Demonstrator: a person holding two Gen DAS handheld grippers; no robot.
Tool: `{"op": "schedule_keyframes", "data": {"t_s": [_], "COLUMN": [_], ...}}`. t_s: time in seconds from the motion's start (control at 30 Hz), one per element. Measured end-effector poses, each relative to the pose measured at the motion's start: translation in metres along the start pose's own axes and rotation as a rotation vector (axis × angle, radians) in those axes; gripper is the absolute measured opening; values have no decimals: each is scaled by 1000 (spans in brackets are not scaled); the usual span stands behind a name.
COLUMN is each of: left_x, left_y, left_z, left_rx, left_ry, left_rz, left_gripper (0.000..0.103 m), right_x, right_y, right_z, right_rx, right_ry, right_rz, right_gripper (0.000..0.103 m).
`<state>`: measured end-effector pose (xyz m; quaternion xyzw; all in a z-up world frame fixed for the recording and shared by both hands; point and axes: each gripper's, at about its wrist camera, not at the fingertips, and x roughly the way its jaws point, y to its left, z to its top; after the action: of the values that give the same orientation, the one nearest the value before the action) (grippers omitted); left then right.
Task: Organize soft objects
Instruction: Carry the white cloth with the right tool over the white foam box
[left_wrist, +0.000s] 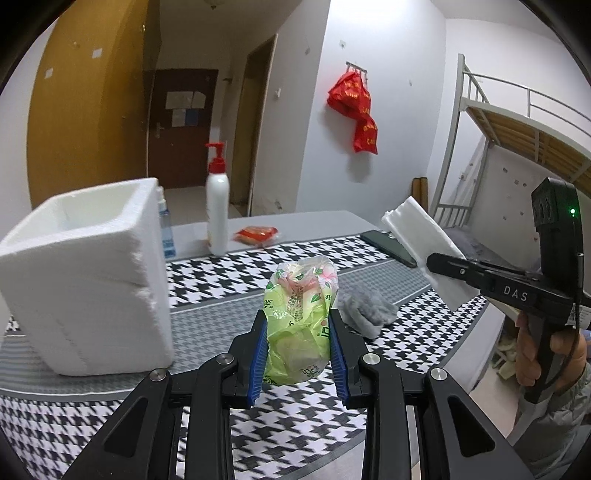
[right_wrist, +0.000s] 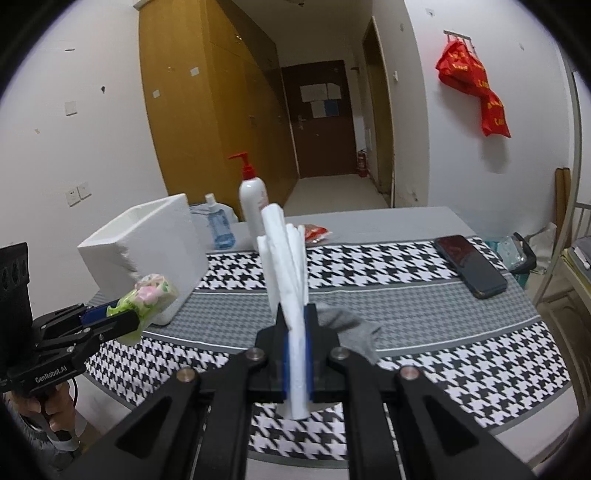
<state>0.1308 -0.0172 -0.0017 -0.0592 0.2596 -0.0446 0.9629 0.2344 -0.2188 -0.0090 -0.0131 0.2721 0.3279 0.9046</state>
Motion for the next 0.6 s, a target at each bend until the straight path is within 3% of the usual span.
{"op": "schedule_keyframes", "data": {"t_s": [0.6], "left_x": [-53], "left_y": [54], "left_z": [-6], "left_rx": [-33], "left_ry": [-72], "left_rz": [95], "left_gripper": [32], "right_x": [7], "right_y": [78], "right_z": [8], "right_rx": [-92], "right_ry": [-34], "right_rz": [133], "right_gripper": [9]}}
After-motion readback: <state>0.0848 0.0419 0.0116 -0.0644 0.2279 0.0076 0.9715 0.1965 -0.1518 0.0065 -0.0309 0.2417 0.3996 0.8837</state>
